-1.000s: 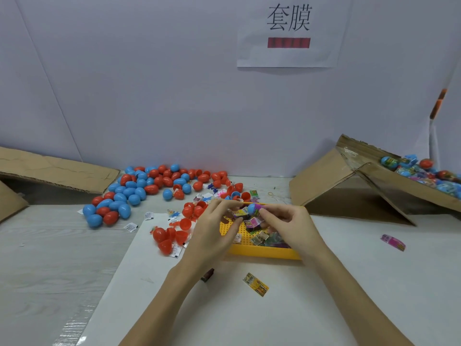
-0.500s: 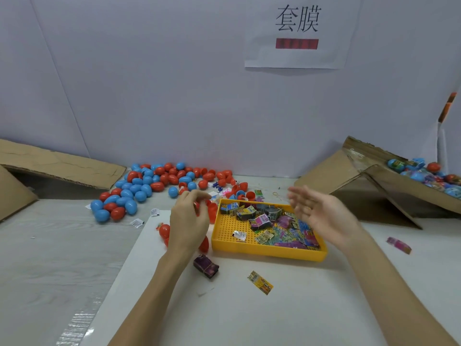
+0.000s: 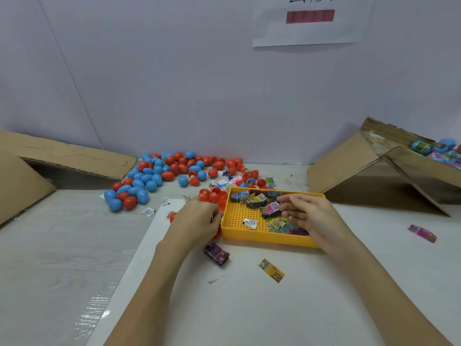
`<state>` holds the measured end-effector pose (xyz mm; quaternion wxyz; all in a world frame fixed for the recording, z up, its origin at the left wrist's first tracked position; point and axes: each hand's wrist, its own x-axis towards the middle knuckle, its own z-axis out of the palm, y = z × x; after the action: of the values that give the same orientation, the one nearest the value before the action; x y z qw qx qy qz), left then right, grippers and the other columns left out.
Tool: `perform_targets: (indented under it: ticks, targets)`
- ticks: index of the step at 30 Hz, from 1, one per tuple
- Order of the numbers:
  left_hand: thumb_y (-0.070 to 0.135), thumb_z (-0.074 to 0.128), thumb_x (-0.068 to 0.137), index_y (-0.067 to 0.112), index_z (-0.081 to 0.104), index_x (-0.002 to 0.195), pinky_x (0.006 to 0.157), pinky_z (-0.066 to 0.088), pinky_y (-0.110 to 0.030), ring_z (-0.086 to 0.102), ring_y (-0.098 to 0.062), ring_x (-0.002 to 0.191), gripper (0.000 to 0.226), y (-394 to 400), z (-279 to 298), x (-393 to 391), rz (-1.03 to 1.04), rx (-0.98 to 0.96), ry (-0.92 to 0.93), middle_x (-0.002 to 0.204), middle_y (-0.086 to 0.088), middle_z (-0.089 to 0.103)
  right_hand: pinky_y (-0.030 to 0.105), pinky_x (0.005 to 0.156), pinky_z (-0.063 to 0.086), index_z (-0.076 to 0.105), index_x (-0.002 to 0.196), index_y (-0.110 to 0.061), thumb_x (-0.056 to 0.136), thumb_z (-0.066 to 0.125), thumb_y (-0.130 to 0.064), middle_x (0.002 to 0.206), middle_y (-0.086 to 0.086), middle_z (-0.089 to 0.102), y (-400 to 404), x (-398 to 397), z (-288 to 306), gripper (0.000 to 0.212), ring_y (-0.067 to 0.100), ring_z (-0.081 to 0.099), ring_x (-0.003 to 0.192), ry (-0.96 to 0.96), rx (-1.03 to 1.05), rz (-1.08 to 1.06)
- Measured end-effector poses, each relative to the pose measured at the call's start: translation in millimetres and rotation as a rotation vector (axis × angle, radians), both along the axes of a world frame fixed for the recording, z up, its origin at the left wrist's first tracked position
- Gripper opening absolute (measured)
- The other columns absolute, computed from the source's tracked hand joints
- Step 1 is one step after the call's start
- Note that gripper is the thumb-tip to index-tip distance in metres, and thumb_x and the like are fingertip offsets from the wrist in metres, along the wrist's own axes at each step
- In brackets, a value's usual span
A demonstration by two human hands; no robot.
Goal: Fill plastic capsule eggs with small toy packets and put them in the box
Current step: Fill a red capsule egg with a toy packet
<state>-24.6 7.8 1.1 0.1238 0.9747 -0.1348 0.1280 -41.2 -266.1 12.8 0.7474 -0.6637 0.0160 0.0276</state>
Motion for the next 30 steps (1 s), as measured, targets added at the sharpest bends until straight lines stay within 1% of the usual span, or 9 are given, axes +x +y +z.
perform_targets:
  ticks: [4, 7, 9, 12, 15, 18, 23, 26, 30]
  targets:
    - [0.036, 0.046, 0.107, 0.021, 0.057, 0.079, 0.058, 0.025, -0.026, 0.045, -0.015, 0.082, 0.033, -0.4, 2.8, 0.2, 0.009, -0.003, -0.001, 0.068, 0.012, 0.045, 0.02, 0.068, 0.058, 0.077, 0.109, -0.003, 0.107, 0.053, -0.016, 0.089, 0.009, 0.077, 1.4, -1.5, -0.9, 0.027, 0.013, 0.072, 0.077, -0.014, -0.023, 0.01]
    - [0.035, 0.044, 0.108, 0.021, 0.057, 0.087, 0.066, 0.034, -0.027, 0.047, -0.016, 0.083, 0.029, -0.8, 6.7, -0.6, 0.043, -0.065, -0.071, 0.079, 0.007, 0.056, 0.019, 0.066, 0.058, 0.077, 0.109, -0.004, 0.107, 0.053, -0.016, 0.089, 0.01, 0.077, 1.6, -2.1, -0.7, 0.027, 0.014, 0.072, 0.077, -0.028, -0.026, 0.003]
    - [0.033, 0.045, 0.108, 0.017, 0.063, 0.096, 0.071, 0.04, -0.026, 0.05, -0.014, 0.084, 0.026, -5.1, 7.8, -1.4, 0.072, -0.219, -0.152, 0.087, 0.005, 0.06, 0.02, 0.064, 0.057, 0.077, 0.108, -0.006, 0.106, 0.054, -0.016, 0.089, 0.01, 0.077, 3.5, -3.8, -2.2, 0.025, 0.016, 0.072, 0.076, -0.094, -0.066, -0.03]
    - [0.031, 0.049, 0.107, 0.016, 0.066, 0.099, 0.068, 0.05, -0.028, 0.058, -0.012, 0.078, 0.024, -22.5, 8.8, -6.1, 0.053, -0.573, -0.175, 0.084, 0.004, 0.064, 0.021, 0.067, 0.058, 0.075, 0.111, -0.016, 0.103, 0.062, -0.014, 0.086, 0.001, 0.077, 12.6, -9.0, -7.4, 0.016, 0.014, 0.073, 0.079, -0.339, -0.297, -0.109]
    - [0.03, 0.051, 0.106, 0.021, 0.066, 0.094, 0.063, 0.049, -0.023, 0.061, -0.008, 0.078, 0.022, -43.3, 8.0, -13.9, -0.054, -0.789, -0.13, 0.077, 0.006, 0.065, 0.019, 0.077, 0.057, 0.069, 0.123, -0.031, 0.094, 0.076, -0.026, 0.096, -0.013, 0.074, 28.8, -16.9, -12.0, 0.03, 0.008, 0.071, 0.093, -0.558, -0.565, -0.066]
    - [0.028, 0.052, 0.106, 0.02, 0.067, 0.091, 0.061, 0.047, -0.017, 0.061, -0.007, 0.074, 0.022, -55.2, 5.2, -17.5, -0.101, -0.841, -0.126, 0.074, 0.008, 0.064, 0.015, 0.082, 0.055, 0.061, 0.13, -0.034, 0.087, 0.082, -0.036, 0.108, -0.017, 0.069, 47.9, -22.5, -18.0, 0.048, 0.006, 0.068, 0.101, -0.641, -0.662, 0.04]
    - [0.026, 0.054, 0.106, 0.023, 0.068, 0.097, 0.067, 0.05, -0.018, 0.064, -0.005, 0.079, 0.017, -58.8, 3.6, -18.1, -0.127, -0.905, -0.06, 0.081, 0.012, 0.067, 0.011, 0.081, 0.054, 0.065, 0.125, -0.026, 0.094, 0.076, -0.028, 0.111, -0.015, 0.069, 53.8, -20.6, -19.7, 0.033, -0.001, 0.066, 0.1, -0.682, -0.644, -0.095]
    - [0.021, 0.054, 0.105, 0.028, 0.066, 0.113, 0.072, 0.052, -0.018, 0.065, -0.003, 0.088, 0.016, -54.8, 5.2, -17.3, -0.203, -0.871, 0.0, 0.097, 0.017, 0.068, 0.006, 0.086, 0.049, 0.066, 0.132, -0.023, 0.1, 0.067, -0.025, 0.117, -0.012, 0.068, 48.0, -20.4, -20.4, 0.033, -0.005, 0.062, 0.108, -0.674, -0.672, -0.113]
    - [0.009, 0.06, 0.098, 0.029, 0.06, 0.13, 0.088, 0.058, -0.026, 0.064, -0.008, 0.11, 0.037, -53.7, 9.5, -18.7, -0.385, -0.84, 0.072, 0.124, 0.017, 0.063, 0.004, 0.081, 0.047, 0.069, 0.128, -0.022, 0.103, 0.062, -0.025, 0.11, -0.013, 0.07, 46.0, -19.8, -18.1, 0.026, -0.007, 0.063, 0.104, -0.653, -0.639, -0.149]
